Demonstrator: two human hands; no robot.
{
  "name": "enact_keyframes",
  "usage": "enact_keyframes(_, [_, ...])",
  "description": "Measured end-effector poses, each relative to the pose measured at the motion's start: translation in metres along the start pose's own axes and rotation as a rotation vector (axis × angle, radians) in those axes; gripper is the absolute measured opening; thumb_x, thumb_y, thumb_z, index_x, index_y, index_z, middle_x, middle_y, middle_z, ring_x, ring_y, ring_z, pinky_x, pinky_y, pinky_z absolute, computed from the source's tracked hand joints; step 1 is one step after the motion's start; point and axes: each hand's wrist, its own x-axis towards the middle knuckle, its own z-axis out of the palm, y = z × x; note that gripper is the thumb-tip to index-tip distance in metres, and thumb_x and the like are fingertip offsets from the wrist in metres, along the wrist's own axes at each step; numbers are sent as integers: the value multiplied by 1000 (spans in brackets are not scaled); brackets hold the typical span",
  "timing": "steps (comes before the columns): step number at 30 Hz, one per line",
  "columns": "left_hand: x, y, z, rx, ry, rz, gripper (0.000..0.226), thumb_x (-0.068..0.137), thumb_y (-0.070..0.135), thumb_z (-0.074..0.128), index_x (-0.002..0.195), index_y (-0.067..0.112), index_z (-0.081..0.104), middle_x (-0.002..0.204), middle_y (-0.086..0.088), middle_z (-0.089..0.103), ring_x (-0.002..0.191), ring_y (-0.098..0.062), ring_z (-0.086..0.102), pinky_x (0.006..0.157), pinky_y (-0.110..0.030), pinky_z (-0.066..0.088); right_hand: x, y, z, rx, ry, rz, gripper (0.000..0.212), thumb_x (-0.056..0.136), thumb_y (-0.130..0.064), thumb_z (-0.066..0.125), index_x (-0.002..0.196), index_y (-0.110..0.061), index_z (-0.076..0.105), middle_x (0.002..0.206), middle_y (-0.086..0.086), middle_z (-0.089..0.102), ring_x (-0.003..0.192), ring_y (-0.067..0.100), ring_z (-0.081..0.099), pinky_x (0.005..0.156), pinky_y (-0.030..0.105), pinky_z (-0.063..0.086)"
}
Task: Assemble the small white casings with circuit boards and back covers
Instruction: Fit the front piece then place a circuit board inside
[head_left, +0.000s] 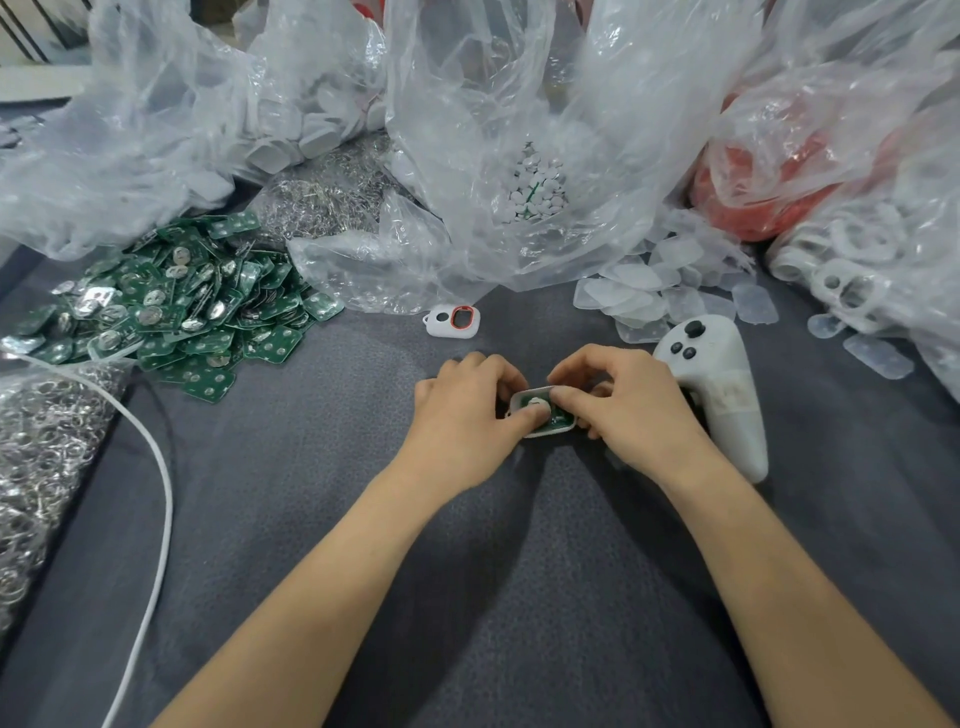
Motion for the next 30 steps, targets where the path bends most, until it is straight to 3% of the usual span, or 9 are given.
enact_keyframes(2, [-1, 1, 0, 19, -14, 11, 20, 85, 43, 64, 89, 30, 50, 96, 12, 49, 97, -11, 39, 85, -32, 31, -1, -1, -1, 66, -29, 23, 6, 82, -18, 72, 86, -23, 70, 76, -2, 69, 56, 4, 60, 49, 19, 47])
enact_keyframes(6, [-3, 2, -3, -171, -74, 11, 18, 86, 30, 68, 91, 28, 50, 85, 10, 59, 87, -13, 52, 82, -33, 43, -2, -3, -12, 145, -180, 28, 11, 81, -15, 72, 86, -25, 72, 77, -3, 73, 63, 1, 62, 53, 15, 46])
enact_keyframes(8, [-4, 2, -4, -241, -73, 19, 18, 86, 25, 69, 90, 28, 51, 82, 10, 61, 79, -8, 55, 74, -26, 45, -3, -3, -15, 148, -234, 19, 18, 81, -9, 71, 87, -26, 72, 81, -3, 73, 70, 4, 65, 56, 16, 47])
enact_keyframes(13, [-3, 4, -4, -439, 1, 48, 16, 86, 13, 69, 91, 24, 59, 81, 12, 66, 70, 2, 58, 67, -13, 45, -3, -7, -14, 290, -151, -21, 24, 81, 1, 69, 86, -22, 71, 88, 8, 73, 84, 15, 68, 77, 22, 55])
enact_keyframes(18, [-3, 6, -1, -865, -30, -120, 11, 87, 4, 67, 89, 14, 64, 94, -12, 68, 83, -22, 71, 67, -28, 58, -6, -13, -10, 509, -123, 19, 22, 84, 6, 64, 89, -14, 70, 87, 9, 71, 78, 14, 68, 66, 26, 58])
enact_keyframes(23, [-2, 6, -1, -1066, -76, -189, 9, 85, 0, 67, 88, 9, 64, 86, -11, 70, 75, -18, 72, 65, -25, 57, -7, -13, -9, 530, -115, 24, 20, 85, 9, 61, 95, -7, 68, 88, 9, 70, 72, 11, 69, 60, 19, 54])
enact_keyframes(30, [-2, 7, -2, -1119, -111, -251, 9, 85, 1, 68, 90, 7, 64, 83, -8, 72, 70, -20, 72, 61, -25, 57, -6, -13, -8, 523, -119, 14, 22, 85, 11, 60, 94, -8, 67, 86, 10, 69, 68, 9, 69, 58, 17, 52])
